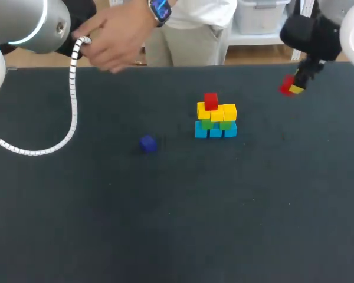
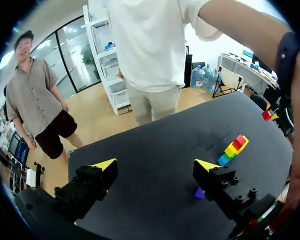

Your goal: Place the blue cubes, place green cubes on the blue cubes, place the yellow cubes on the green cubes, then place the red cubes on the yellow cubes, and place purple cube on the red cubes.

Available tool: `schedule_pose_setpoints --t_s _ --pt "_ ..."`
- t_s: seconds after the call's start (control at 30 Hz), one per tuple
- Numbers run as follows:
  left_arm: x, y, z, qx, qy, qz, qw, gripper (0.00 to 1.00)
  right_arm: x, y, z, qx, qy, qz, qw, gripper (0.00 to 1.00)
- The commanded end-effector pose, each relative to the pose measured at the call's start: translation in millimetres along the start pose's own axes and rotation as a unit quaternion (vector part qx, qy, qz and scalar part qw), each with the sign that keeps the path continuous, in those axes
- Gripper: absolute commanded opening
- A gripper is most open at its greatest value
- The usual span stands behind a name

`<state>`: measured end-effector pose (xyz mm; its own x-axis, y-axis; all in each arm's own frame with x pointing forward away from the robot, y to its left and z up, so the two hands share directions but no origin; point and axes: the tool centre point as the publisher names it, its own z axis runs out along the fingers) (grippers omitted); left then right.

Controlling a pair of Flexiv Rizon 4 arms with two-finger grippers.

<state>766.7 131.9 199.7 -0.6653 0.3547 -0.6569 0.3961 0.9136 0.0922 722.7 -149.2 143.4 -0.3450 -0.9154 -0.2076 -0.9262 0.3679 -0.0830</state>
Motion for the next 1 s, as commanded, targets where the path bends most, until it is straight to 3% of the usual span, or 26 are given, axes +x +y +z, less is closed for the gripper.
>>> schedule_pose_setpoints --t_s 0.03,1.0 --pt "0.1 1.8 -0.4 0.003 0.000 0.002 1.000 1.00 -19.4 -5.7 -3.1 -0.013 0.008 -0.019 1.000 0.00" --pt "0.1 1.8 -0.4 0.003 0.000 0.002 1.000 1.00 -86.1 6.9 -3.5 -0.043 0.014 -0.142 0.989 0.00"
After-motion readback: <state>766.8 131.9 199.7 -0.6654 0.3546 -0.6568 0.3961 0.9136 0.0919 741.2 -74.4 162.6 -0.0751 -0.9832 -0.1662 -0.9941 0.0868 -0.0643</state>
